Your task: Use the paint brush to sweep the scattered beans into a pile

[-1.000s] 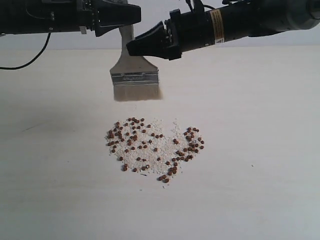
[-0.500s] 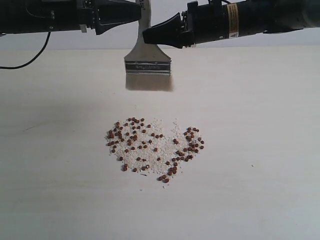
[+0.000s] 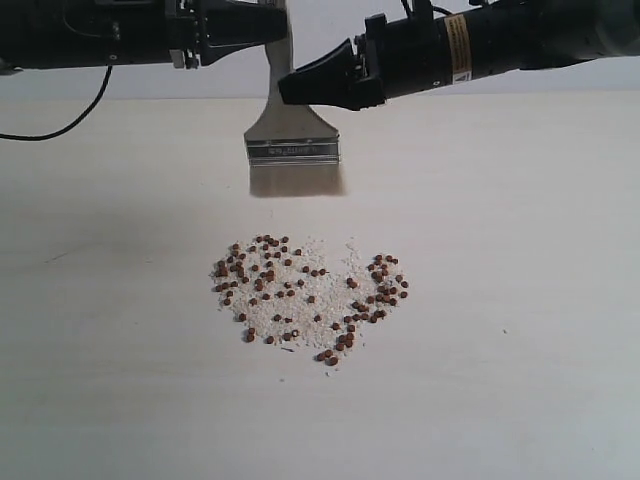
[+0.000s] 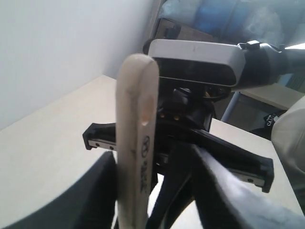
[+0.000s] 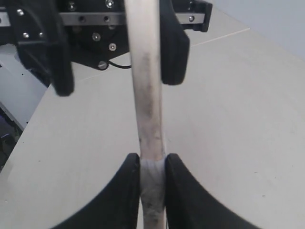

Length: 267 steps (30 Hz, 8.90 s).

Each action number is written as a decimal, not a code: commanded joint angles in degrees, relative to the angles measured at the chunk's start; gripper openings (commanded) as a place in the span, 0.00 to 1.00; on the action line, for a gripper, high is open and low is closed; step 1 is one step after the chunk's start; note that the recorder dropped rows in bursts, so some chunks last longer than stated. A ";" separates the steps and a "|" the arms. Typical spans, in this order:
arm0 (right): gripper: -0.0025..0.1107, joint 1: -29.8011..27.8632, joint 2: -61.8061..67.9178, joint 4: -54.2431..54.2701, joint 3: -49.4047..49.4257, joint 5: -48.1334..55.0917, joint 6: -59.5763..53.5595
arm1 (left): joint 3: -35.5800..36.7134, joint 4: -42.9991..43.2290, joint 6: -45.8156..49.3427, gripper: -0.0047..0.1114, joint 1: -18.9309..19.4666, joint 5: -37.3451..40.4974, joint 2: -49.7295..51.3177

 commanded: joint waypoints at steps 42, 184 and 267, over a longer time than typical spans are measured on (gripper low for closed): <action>0.02 1.40 -0.20 1.44 -0.34 0.02 3.60 | -1.91 -0.76 -0.95 0.04 -0.10 0.58 -0.03; 0.02 1.40 -65.12 0.13 43.58 66.22 10.18 | 77.54 3.76 -13.87 0.04 10.34 -37.02 -98.03; 0.02 38.80 -17.60 148.96 56.10 2.22 -119.76 | 77.54 2.90 -13.07 0.04 10.34 -66.13 -98.03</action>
